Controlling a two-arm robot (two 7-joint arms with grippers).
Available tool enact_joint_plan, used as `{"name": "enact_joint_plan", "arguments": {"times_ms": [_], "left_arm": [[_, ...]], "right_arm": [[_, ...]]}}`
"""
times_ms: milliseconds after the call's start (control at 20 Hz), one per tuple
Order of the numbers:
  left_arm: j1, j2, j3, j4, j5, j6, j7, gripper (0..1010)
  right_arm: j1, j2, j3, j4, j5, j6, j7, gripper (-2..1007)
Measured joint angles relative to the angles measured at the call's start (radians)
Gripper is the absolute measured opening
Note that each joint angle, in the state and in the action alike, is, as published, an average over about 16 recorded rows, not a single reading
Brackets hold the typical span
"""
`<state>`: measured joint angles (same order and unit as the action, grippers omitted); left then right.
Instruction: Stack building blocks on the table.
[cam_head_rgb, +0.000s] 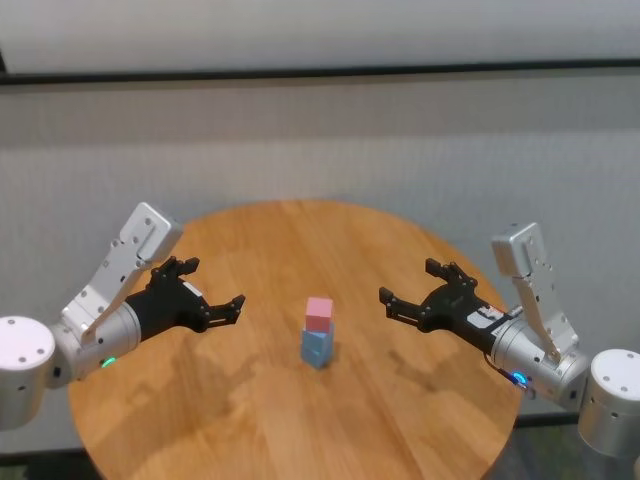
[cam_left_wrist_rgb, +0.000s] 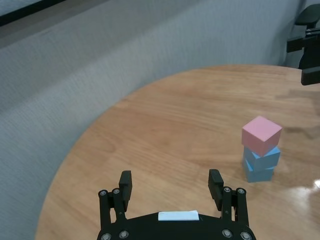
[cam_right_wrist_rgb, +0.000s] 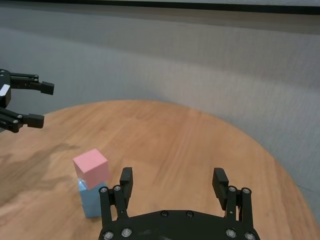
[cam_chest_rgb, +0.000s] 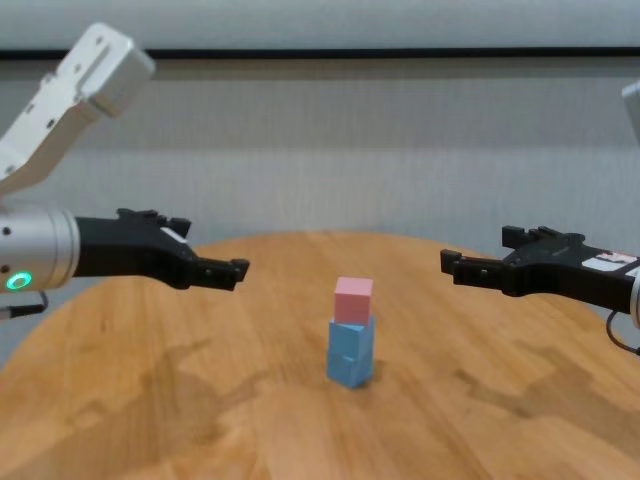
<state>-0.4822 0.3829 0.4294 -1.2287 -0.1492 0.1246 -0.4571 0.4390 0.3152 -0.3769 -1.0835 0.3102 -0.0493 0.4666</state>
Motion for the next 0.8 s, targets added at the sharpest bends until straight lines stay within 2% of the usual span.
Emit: {"name": "enact_joint_plan", "arguments": {"times_ms": [300, 800], "left_arm": [[0.013, 0.013, -0.008, -0.004, 0.000, -0.010, -0.002, 1003], [0.009, 0.008, -0.006, -0.002, 0.000, -0.006, 0.000, 1003]], "right_arm": [[0.000, 0.000, 0.000, 0.000, 0.000, 0.000, 0.000, 1005], [0.000, 0.000, 0.000, 0.000, 0.000, 0.000, 0.000, 1005]]}}
